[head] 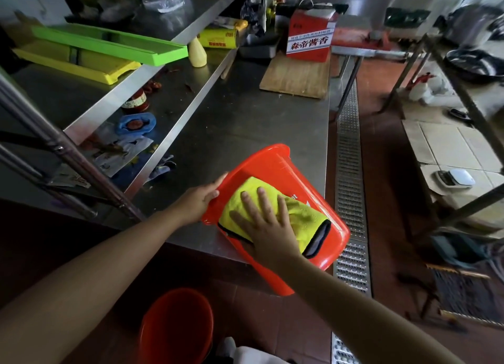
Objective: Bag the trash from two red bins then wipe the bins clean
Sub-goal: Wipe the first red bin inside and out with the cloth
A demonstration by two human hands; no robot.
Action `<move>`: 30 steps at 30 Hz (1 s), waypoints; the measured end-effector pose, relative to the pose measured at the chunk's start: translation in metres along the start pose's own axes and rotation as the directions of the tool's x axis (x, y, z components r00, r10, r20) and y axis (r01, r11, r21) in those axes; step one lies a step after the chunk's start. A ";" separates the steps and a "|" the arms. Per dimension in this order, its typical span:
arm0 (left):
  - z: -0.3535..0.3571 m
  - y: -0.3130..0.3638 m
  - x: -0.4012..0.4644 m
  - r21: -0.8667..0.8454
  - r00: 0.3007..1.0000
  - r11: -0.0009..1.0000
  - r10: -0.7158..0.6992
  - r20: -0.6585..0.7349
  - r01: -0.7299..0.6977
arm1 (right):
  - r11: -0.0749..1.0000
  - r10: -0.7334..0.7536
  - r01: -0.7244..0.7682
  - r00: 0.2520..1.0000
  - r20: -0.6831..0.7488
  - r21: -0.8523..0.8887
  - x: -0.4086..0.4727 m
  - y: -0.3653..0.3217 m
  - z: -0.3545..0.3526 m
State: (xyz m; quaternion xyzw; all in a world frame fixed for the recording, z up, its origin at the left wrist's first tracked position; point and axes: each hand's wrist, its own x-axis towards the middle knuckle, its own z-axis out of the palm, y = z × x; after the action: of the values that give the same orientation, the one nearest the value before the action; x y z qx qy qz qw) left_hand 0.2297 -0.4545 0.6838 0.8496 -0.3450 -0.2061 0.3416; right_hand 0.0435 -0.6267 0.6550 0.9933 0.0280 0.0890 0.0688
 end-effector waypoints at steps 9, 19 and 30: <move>-0.004 0.048 0.034 0.343 0.988 0.935 0.128 -0.086 -0.091 | 0.999 0.034 -0.034 0.999 0.037 -0.008 0.001 0.022 -0.010; -0.021 0.076 0.068 0.439 0.987 0.884 0.141 0.071 -0.158 | 0.998 -0.001 0.003 0.999 0.035 -0.062 -0.005 -0.003 -0.006; -0.036 0.059 0.074 0.337 0.988 0.930 0.115 0.104 -0.144 | 0.999 0.043 -0.043 0.999 0.027 0.027 -0.007 -0.008 -0.005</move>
State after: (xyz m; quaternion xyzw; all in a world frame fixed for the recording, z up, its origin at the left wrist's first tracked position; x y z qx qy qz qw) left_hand 0.2745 -0.5241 0.7424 0.8623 -0.4447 -0.1549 0.1863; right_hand 0.0353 -0.6182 0.6579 0.9956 0.0070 0.0771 0.0535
